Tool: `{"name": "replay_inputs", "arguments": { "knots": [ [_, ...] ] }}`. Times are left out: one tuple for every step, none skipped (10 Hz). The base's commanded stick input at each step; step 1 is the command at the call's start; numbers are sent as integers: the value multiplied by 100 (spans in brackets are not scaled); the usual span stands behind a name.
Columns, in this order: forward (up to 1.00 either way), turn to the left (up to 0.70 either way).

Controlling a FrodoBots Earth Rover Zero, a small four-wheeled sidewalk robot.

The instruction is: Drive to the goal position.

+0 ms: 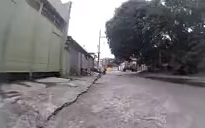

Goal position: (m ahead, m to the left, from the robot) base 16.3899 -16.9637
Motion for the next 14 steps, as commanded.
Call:
{"name": "replay_inputs", "arguments": {
  "knots": [
    [100,-29],
    [100,-36],
    [100,-29],
    [100,-9],
    [100,0],
    [100,0],
    [100,-1],
    [100,-5],
    [100,-21],
    [100,-40],
    [100,-40],
    [100,-19],
    [100,0],
    [100,-6]
  ]
}}
